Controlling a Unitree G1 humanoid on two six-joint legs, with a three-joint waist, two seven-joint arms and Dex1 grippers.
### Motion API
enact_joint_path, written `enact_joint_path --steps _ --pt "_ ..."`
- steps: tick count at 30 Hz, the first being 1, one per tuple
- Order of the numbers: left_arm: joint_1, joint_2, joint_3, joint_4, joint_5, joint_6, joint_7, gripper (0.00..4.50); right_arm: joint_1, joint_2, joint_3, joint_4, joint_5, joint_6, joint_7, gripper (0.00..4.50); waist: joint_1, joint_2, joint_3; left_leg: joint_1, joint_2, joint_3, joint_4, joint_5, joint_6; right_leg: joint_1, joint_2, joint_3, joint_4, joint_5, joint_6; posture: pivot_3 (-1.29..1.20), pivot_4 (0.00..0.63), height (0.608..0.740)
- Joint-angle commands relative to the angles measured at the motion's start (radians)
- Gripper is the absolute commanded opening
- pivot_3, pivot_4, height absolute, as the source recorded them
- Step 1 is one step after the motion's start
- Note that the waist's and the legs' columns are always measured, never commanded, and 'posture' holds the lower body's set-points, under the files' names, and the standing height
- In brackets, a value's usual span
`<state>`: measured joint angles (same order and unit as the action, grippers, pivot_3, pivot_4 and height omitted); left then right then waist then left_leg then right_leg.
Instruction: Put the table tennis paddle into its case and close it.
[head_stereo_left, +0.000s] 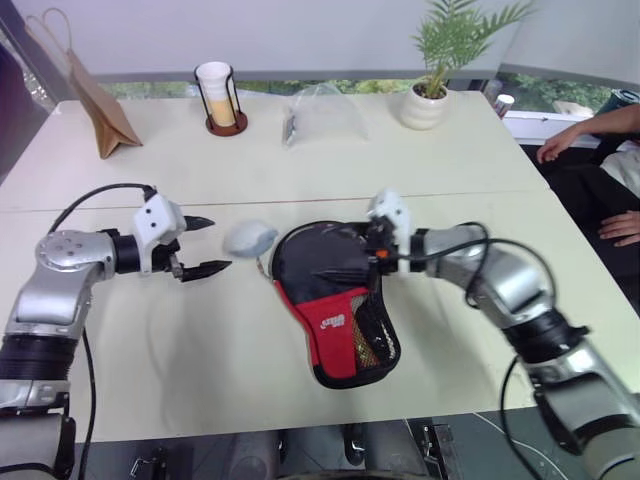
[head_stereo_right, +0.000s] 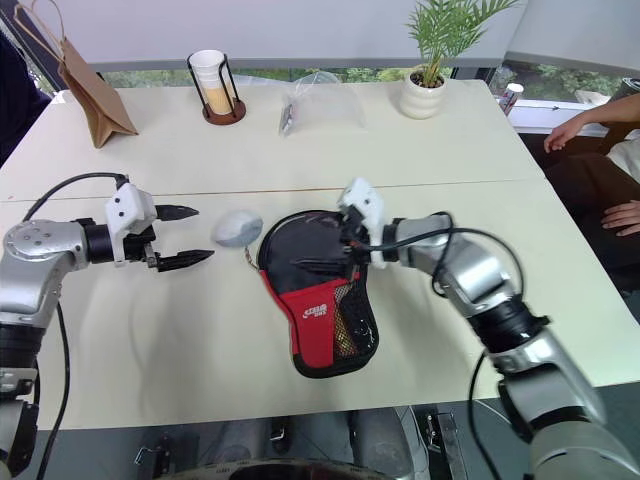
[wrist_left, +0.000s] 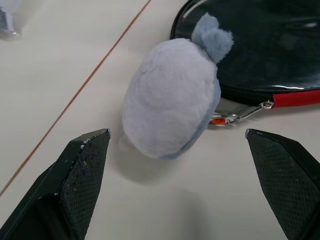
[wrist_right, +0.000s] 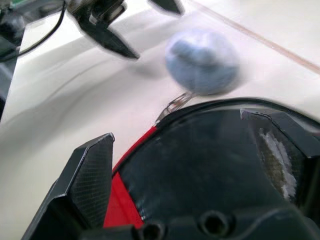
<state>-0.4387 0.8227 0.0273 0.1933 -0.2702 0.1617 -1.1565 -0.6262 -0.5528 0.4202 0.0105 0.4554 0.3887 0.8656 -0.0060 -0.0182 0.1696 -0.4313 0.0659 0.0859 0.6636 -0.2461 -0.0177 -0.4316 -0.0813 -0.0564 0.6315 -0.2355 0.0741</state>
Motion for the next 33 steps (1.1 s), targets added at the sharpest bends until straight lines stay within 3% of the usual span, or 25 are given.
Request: enact_joint_path --steps 1,11,25,26,28,33 --pt "-0.033 -0.003 0.003 0.015 0.012 -0.036 -0.003 4.5 0.012 0.03 -0.019 0.047 -0.074 -0.082 0.036 4.43 -0.003 0.0 0.0 0.0 0.0 0.0 0.0 0.0 0.0 0.0 0.0 0.0 0.0 0.0 0.0 0.0 0.15 0.74" --pt "-0.135 -0.086 -0.063 0.176 0.081 -0.138 -0.01 4.5 0.086 0.092 0.043 0.218 -0.285 -0.22 0.097 4.43 -0.008 0.0 0.0 0.005 0.0 0.0 0.0 0.0 0.0 0.003 0.001 0.0 0.002 0.001 0.001 0.0 0.15 0.74" --pt "-0.283 -0.189 -0.141 0.463 0.229 -0.356 0.038 4.5 0.086 0.134 0.013 0.301 -0.367 -0.266 0.119 4.43 -0.008 0.0 -0.002 0.009 0.001 0.0 0.0 0.0 0.0 0.006 0.001 0.0 0.004 0.001 0.001 0.0 0.15 0.74" --pt "-0.293 -0.197 -0.138 0.477 0.227 -0.354 0.039 3.92 0.087 0.134 0.011 0.3 -0.368 -0.266 0.118 4.5 -0.007 0.0 -0.002 0.009 0.001 0.0 0.0 0.0 0.0 0.006 0.001 0.0 0.004 0.001 0.001 0.0 0.15 0.74" --pt "-0.311 -0.207 -0.136 0.502 0.23 -0.356 0.038 3.2 0.09 0.134 0.008 0.296 -0.371 -0.265 0.118 4.5 -0.007 0.0 -0.002 0.009 0.001 0.0 0.0 0.0 0.0 0.006 0.001 0.0 0.004 0.001 0.001 0.0 0.15 0.74" --pt "-0.367 -0.229 -0.141 0.574 0.244 -0.368 0.033 0.63 0.098 0.137 0.005 0.288 -0.378 -0.256 0.115 4.5 -0.007 0.0 -0.002 0.01 0.001 0.0 0.0 0.0 0.0 0.006 0.001 0.0 0.004 0.001 0.001 0.0 0.15 0.74"
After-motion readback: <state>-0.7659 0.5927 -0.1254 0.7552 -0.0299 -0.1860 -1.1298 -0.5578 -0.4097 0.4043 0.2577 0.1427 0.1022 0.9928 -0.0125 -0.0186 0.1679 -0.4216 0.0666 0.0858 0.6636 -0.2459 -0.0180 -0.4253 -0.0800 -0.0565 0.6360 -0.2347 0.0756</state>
